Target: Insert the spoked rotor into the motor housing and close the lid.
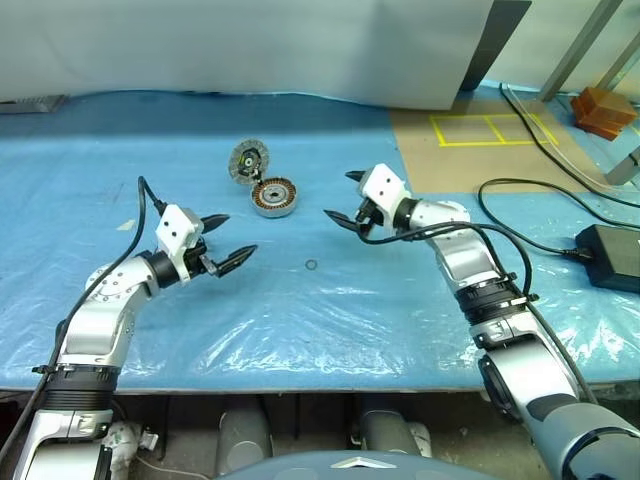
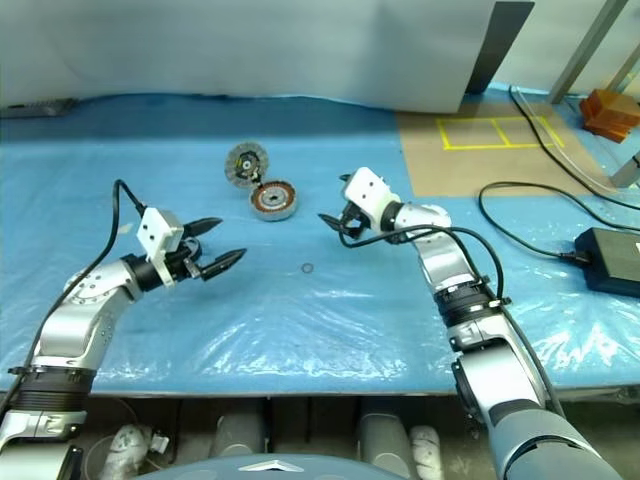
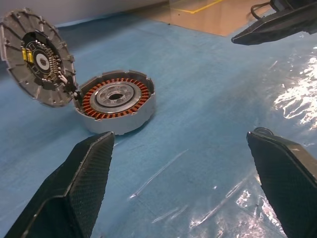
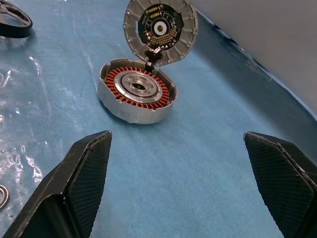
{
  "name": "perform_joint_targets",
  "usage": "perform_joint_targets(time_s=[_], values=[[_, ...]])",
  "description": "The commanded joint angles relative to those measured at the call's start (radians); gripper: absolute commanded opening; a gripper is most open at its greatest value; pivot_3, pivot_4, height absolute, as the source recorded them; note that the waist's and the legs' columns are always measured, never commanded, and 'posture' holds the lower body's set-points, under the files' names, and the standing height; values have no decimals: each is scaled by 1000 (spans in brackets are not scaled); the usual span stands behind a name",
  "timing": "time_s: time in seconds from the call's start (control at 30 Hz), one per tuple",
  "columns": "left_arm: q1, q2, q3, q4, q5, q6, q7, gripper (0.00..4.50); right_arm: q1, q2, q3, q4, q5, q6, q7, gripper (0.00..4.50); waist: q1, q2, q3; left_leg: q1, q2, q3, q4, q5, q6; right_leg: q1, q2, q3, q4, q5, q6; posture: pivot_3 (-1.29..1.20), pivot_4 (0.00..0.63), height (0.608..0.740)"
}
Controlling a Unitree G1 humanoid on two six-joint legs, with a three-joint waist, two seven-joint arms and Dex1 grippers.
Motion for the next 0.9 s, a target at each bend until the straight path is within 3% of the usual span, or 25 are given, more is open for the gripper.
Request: perform_joint_targets(time_s=[0.03,0.63,0.9], values=[[0,9,25,-18,-1,-25,6,4500,-50,9,2,26,-4,-47,11,4467,0,0,0,0,0,0,0,0,0,0,0,0,0,0,0,0,150,740],[-1,-2,21,-30,1,-27,32,4500,-94,56,5,44,9,-42,56,4467,-1,0,0,0,0,0,0,0,0,0,0,0,0,-1,-2,0,150,740],[-1,-2,25,-26,8,-29,45,4500,-249,139,17,246,6,-79,100,4467,-2,0,0,0,0,0,0,0,0,0,0,0,1,-2,-3,0,150,740]])
